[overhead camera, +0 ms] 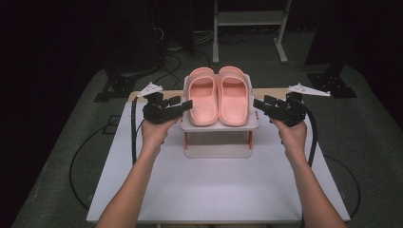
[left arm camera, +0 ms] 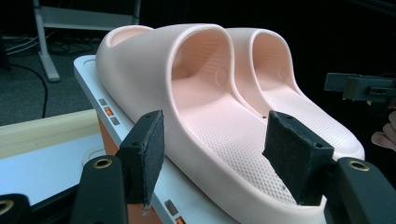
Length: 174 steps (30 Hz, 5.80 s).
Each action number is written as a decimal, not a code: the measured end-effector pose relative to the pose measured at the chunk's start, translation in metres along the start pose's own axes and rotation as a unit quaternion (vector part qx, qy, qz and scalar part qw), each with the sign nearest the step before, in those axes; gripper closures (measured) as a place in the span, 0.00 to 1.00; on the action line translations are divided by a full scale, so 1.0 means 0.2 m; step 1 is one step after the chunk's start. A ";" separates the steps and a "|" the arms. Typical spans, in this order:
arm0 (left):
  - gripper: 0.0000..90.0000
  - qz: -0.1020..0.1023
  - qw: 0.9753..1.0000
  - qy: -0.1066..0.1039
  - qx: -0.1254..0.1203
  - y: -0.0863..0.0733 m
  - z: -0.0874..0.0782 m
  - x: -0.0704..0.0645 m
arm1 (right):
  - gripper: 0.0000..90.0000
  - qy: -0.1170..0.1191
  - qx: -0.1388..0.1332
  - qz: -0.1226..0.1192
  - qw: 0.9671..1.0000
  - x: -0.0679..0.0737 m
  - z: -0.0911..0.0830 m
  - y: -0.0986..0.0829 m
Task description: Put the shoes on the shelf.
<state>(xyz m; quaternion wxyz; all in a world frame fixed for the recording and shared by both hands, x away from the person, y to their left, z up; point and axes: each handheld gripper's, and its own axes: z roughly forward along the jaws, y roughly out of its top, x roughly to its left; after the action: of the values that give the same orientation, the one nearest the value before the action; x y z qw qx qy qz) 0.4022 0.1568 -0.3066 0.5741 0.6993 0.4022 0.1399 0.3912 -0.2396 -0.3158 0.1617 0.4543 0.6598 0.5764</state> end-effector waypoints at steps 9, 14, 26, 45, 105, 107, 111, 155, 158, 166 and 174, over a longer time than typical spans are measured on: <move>0.41 0.001 1.000 -0.001 -0.004 -0.03 -0.03 0.00 | 0.45 0.002 0.001 0.000 1.000 -0.01 -0.04 -0.03; 0.40 -0.001 1.000 -0.004 -0.011 -0.05 -0.06 0.00 | 0.43 0.008 0.004 0.002 1.000 -0.01 -0.05 -0.05; 0.37 -0.003 1.000 -0.005 -0.015 -0.11 -0.11 0.00 | 0.42 0.009 0.009 0.002 1.000 -0.02 -0.10 -0.09; 0.29 -0.004 1.000 -0.008 -0.016 -0.20 -0.15 -0.02 | 0.38 0.015 0.012 0.003 1.000 -0.07 -0.17 -0.18; 0.11 -0.024 0.999 0.006 -0.024 -0.54 -0.25 0.04 | 0.31 0.026 0.008 0.011 1.000 -0.15 -0.31 -0.48; 0.11 -0.028 0.999 0.005 -0.024 -0.54 -0.26 0.04 | 0.31 0.028 0.007 0.013 0.999 -0.14 -0.32 -0.49; 0.11 -0.027 0.999 0.004 -0.026 -0.56 -0.26 0.03 | 0.31 0.037 0.005 0.016 0.999 -0.14 -0.32 -0.51; 0.10 -0.031 0.999 0.012 -0.015 -0.83 -0.36 -0.01 | 0.29 0.033 0.022 0.018 0.999 -0.16 -0.43 -0.78; 0.10 -0.028 0.999 0.013 -0.011 -0.84 -0.36 0.00 | 0.29 0.031 0.020 0.016 0.999 -0.17 -0.44 -0.79; 0.10 -0.033 0.999 0.021 -0.010 -0.88 -0.39 0.00 | 0.27 0.032 0.021 0.020 0.999 -0.18 -0.45 -0.83; 0.10 -0.027 0.999 0.034 -0.004 -0.91 -0.40 0.00 | 0.27 0.028 0.015 0.019 0.999 -0.19 -0.50 -0.88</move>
<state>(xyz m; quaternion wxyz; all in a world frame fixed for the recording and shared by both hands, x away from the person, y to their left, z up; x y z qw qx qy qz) 0.2760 0.2152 -0.4497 0.5663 0.6808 0.4400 0.1493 0.2645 -0.3169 -0.4588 0.1254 0.4531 0.6638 0.5817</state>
